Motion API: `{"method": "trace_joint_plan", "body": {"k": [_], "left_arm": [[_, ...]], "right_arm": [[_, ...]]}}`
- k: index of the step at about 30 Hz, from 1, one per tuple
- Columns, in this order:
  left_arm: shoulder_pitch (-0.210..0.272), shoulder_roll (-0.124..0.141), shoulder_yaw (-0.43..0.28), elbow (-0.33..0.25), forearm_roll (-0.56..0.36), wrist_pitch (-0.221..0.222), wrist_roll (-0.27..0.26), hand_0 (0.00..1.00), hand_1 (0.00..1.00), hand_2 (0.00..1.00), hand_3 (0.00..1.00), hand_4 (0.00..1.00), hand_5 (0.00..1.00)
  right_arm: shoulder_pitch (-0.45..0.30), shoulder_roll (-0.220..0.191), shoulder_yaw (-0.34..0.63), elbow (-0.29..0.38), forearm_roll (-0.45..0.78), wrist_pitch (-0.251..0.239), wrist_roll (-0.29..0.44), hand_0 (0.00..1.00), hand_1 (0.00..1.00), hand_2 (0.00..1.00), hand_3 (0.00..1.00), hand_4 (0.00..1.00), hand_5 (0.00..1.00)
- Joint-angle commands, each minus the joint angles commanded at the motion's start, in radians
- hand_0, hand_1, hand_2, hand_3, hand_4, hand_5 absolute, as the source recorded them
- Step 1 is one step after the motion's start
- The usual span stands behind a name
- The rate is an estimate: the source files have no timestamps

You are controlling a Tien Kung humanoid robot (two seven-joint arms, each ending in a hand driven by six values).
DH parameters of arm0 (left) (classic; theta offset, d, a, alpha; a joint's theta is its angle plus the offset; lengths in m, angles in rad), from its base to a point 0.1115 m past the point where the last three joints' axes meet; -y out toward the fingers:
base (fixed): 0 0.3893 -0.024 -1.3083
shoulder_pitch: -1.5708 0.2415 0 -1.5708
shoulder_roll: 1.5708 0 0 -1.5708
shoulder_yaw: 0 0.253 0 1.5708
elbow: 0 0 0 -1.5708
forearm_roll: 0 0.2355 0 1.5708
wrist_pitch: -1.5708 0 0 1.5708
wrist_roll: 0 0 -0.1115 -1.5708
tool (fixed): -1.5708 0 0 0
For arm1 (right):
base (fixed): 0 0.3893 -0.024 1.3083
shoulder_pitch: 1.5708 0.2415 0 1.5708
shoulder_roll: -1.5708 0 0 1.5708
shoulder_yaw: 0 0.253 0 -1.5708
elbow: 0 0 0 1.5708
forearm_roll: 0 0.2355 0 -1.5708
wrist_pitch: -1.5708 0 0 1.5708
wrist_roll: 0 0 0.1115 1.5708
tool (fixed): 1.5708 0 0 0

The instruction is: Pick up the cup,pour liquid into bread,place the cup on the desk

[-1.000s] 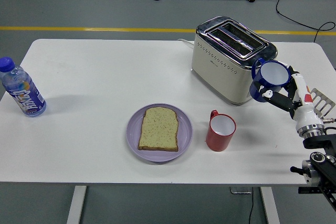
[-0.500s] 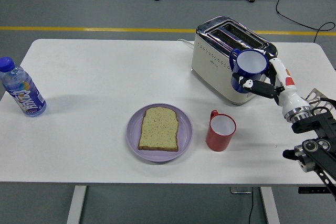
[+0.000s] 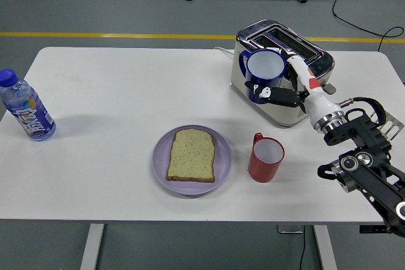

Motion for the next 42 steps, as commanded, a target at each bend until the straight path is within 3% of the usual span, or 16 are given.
{"method": "trace_joint_plan", "body": {"k": [13,22,32,42], "left_arm": [[0.003,0.001,-0.012,-0.002,0.022,0.005,0.007,0.69,0.756,0.773,0.611,0.396,0.998],[0.007,0.0,-0.022,-0.003,0.04,0.008,0.01,0.69,0.756,0.773,0.611,0.396,0.998],[0.009,0.001,-0.026,-0.004,0.049,0.008,0.013,0.69,0.756,0.773,0.611,0.396,0.998],[0.007,0.003,-0.01,-0.004,0.026,0.006,0.006,0.69,0.756,0.773,0.611,0.396,0.998]], "right_arm": [[0.089,0.062,-0.076,-0.056,-0.021,0.03,-0.031,0.419,0.435,0.545,0.594,0.736,0.002],[0.16,0.103,-0.156,-0.16,-0.03,0.041,-0.03,0.418,0.433,0.543,0.595,0.746,0.003],[0.197,0.121,-0.211,-0.216,-0.066,0.045,-0.023,0.42,0.434,0.54,0.594,0.745,0.002],[0.218,0.13,-0.229,-0.255,-0.196,0.036,0.001,0.421,0.434,0.54,0.594,0.745,0.005]]}}
